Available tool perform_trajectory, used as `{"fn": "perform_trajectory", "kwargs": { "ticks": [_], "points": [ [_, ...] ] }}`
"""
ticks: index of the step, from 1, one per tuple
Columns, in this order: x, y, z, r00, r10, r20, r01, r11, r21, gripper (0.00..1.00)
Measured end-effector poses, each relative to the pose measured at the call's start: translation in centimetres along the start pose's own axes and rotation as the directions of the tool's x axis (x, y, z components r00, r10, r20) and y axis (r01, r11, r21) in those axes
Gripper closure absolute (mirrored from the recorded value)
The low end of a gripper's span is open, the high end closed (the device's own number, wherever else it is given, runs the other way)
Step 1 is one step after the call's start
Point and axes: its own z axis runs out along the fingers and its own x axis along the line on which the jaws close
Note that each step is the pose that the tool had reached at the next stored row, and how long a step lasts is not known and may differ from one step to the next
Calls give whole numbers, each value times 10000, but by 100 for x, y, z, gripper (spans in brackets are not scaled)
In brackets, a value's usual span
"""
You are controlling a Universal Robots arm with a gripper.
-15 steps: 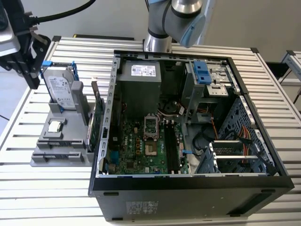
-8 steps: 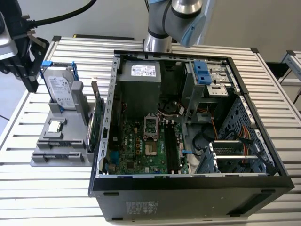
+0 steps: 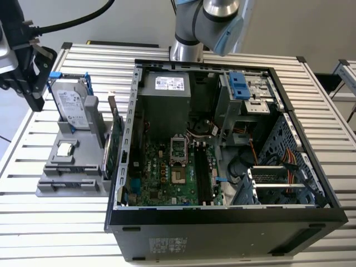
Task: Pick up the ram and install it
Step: 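Pick up the ram and move it above insertion slot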
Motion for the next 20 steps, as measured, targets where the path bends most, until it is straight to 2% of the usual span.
{"fn": "perform_trajectory", "kwargs": {
  "ticks": [6, 20],
  "points": [
    [0, -12, 0, 9999, 129, 6, -129, 9999, -3, 100],
    [0, -23, -1, 9999, 109, 6, -109, 9999, -2, 100]
  ]
}}
